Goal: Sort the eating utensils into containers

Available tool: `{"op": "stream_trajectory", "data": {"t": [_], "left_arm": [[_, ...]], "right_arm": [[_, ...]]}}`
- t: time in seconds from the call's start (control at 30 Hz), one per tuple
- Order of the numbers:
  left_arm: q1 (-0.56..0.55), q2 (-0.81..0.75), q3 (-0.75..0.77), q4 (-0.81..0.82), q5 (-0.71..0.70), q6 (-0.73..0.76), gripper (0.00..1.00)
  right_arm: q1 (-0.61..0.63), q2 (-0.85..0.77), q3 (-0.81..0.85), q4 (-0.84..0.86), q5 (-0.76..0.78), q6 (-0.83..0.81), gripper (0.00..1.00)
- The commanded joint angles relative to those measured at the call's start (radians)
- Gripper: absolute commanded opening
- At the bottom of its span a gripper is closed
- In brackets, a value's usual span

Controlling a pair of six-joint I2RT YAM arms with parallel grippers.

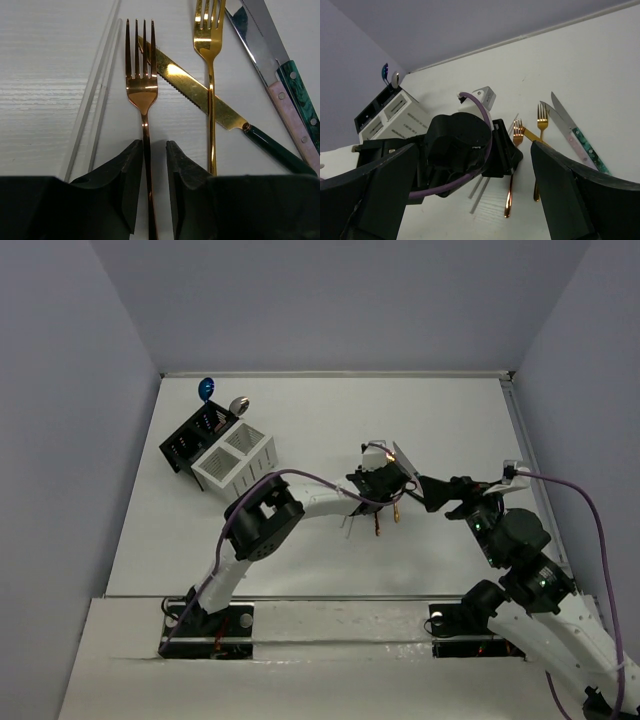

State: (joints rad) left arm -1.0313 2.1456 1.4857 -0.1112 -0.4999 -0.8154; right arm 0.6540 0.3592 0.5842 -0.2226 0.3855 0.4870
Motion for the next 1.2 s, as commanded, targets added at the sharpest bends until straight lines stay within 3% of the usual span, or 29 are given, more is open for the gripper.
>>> {"op": "stream_trajectory", "data": {"t": [0.0,0.17,0.4,0.57,0.8,1.17], "left_arm": [[0.002,0.019,0.05,-0.039,-0.052,0.008,0.25],[0.002,0.026,0.053,-0.051,-0.075,0.018,0.21],[0.002,0.062,0.068,-0.084,-0.108,0.028,0.0],[0.002,0.039,0.036,-0.047,-0.108,0.036,0.0],[0.002,-0.151,-0.084,0.134,-0.094,0.119,0.0],[0.002,-0.391,-0.215,0.212,-0.159,0.136,0.0]], "right_arm": [[-0.002,0.004,-0.012,0.054,-0.019,-0.021,0.99],[-0.002,0.004,-0.018,0.063,-0.008,-0.024,1.0],[-0.002,-0.011,-0.026,0.065,-0.007,-0.022,0.99],[-0.002,-0.011,-0.03,0.068,-0.013,-0.021,1.0],[-0.002,-0.006,-0.04,0.077,-0.01,-0.024,0.99],[-0.002,-0.012,-0.049,0.078,-0.007,-0.022,0.99]]}}
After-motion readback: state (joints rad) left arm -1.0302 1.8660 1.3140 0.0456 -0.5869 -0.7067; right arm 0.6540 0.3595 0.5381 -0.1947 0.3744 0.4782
